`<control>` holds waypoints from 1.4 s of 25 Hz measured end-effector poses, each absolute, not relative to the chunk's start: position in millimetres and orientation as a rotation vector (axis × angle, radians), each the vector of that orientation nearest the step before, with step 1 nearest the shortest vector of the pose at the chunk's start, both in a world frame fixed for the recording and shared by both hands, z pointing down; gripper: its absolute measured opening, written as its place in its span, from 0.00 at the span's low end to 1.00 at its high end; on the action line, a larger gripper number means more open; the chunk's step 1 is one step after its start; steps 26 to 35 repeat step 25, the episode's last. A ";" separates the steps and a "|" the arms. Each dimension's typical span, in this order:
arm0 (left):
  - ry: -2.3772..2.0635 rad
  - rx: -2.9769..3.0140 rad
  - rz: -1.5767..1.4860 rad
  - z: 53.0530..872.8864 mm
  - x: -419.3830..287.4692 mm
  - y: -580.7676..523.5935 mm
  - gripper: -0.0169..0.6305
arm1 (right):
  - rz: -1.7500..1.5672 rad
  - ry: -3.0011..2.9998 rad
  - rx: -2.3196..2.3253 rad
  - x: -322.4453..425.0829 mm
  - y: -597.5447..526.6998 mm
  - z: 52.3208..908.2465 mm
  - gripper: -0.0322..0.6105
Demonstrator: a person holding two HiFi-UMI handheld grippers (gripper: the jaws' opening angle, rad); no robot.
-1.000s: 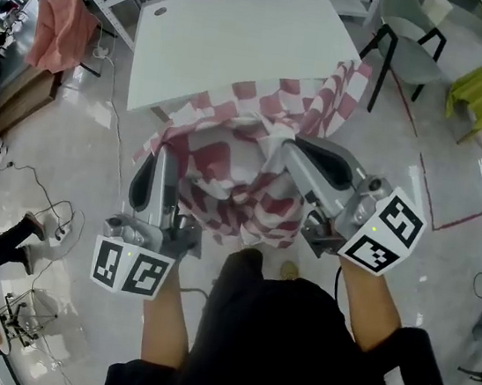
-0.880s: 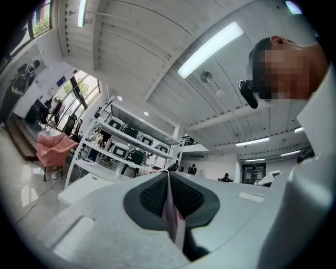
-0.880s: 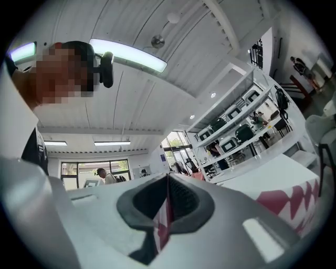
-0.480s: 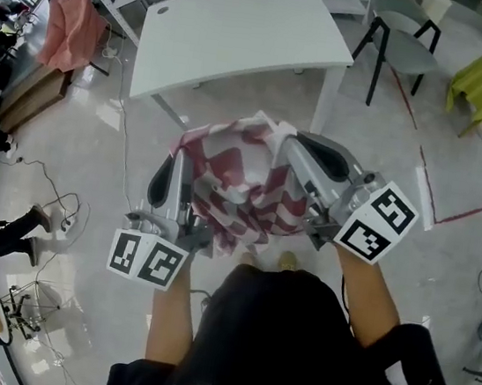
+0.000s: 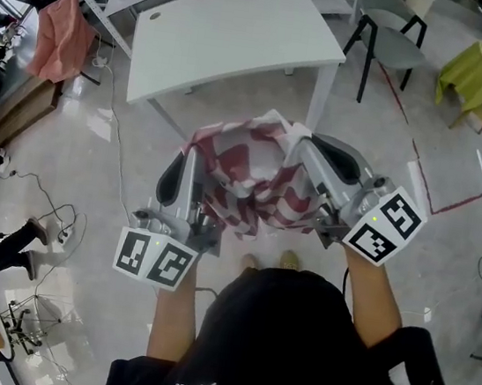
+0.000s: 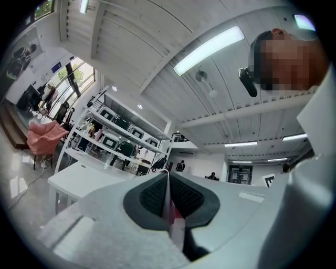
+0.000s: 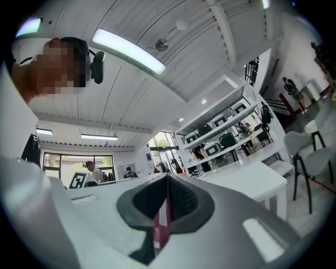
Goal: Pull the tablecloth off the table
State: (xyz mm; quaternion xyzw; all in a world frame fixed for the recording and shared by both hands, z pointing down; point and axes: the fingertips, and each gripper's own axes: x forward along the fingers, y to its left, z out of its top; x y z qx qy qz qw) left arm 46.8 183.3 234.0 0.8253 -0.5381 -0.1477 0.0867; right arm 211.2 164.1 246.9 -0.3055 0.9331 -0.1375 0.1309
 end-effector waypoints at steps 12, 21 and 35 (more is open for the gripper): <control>-1.593 2.473 -0.475 214.6 31.0 181.9 0.05 | -0.364 2.724 -0.901 194.3 165.4 230.5 0.06; -1.590 2.464 -0.476 226.9 45.8 177.2 0.05 | -0.375 2.728 -0.898 209.2 161.5 244.4 0.06; -1.589 2.467 -0.468 234.4 54.4 173.2 0.05 | -0.373 2.731 -0.894 217.1 156.8 251.6 0.06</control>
